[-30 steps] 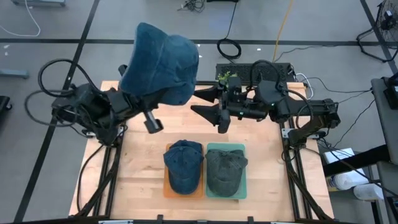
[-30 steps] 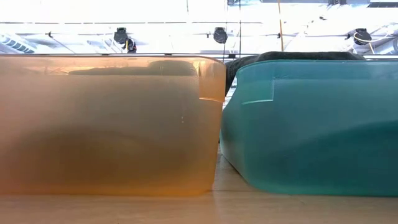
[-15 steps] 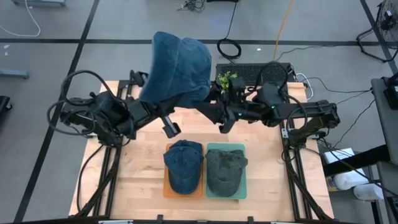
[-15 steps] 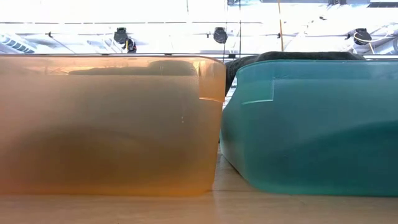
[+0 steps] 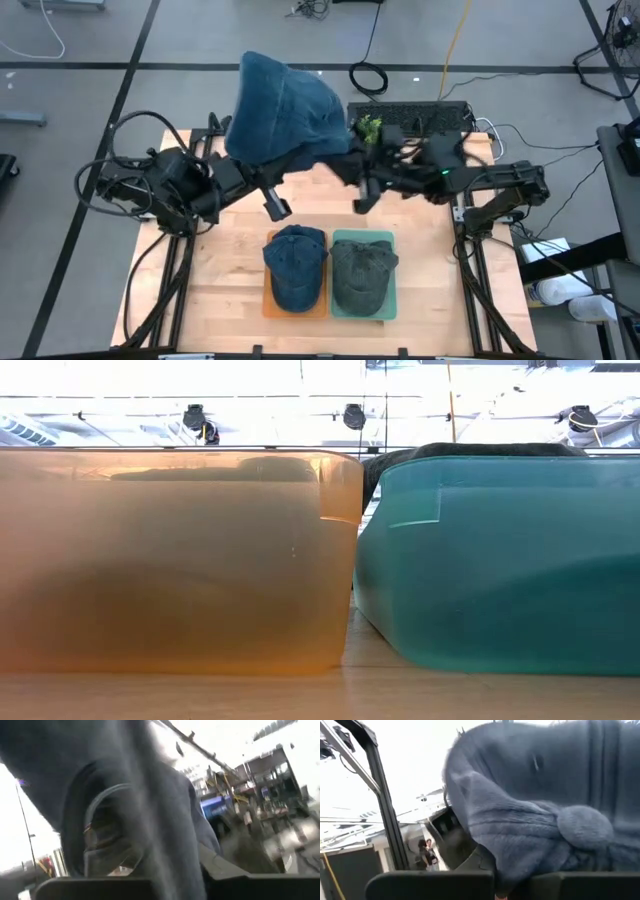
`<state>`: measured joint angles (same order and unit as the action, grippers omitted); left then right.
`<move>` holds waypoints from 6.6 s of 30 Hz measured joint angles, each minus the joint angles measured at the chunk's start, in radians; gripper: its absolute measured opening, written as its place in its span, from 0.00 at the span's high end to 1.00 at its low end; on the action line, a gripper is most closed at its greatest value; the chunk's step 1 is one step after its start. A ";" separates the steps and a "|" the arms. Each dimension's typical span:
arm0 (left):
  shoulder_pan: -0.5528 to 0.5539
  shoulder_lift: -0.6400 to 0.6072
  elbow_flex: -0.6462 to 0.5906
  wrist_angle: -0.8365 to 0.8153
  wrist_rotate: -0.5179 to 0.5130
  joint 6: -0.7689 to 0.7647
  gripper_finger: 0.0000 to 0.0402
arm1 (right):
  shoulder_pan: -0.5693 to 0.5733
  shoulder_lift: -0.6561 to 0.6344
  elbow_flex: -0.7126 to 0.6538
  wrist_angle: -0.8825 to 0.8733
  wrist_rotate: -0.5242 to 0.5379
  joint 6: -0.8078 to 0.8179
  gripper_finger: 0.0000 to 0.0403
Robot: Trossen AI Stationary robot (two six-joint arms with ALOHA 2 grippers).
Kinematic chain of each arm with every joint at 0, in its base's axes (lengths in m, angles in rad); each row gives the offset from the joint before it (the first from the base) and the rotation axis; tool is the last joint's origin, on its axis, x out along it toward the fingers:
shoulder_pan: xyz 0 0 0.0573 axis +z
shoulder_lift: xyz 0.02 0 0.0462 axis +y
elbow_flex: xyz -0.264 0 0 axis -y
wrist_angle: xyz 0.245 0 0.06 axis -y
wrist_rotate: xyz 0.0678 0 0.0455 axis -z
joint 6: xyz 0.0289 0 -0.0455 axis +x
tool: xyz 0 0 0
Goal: Pick & Place hat
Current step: Put the blue cap into the orange bin
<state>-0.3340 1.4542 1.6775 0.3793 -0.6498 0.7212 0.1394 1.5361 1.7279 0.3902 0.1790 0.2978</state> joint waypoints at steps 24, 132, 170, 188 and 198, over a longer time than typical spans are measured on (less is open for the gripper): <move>0.079 -0.202 0.000 -0.761 0.318 -0.735 0.71 | -0.133 -0.323 0.005 -0.780 -0.523 0.158 1.00; 0.064 -0.178 0.000 -1.174 0.724 -0.887 1.00 | -0.453 -0.105 0.005 0.060 -0.729 0.499 0.49; -0.298 -0.233 -0.834 -0.376 0.152 -1.175 1.00 | -0.480 -0.124 0.004 0.122 -0.730 0.423 0.48; -0.323 -0.081 -0.968 -0.172 0.182 -1.198 1.00 | -0.480 -0.123 0.004 0.122 -0.733 0.423 0.48; -0.318 -0.083 -1.147 0.029 0.126 -1.316 1.00 | -0.480 -0.123 0.004 0.121 -0.733 0.423 0.48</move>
<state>-0.6521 1.3716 0.5305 0.4081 -0.5238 -0.5952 -0.3408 1.4128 1.7321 0.5115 -0.5545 0.7204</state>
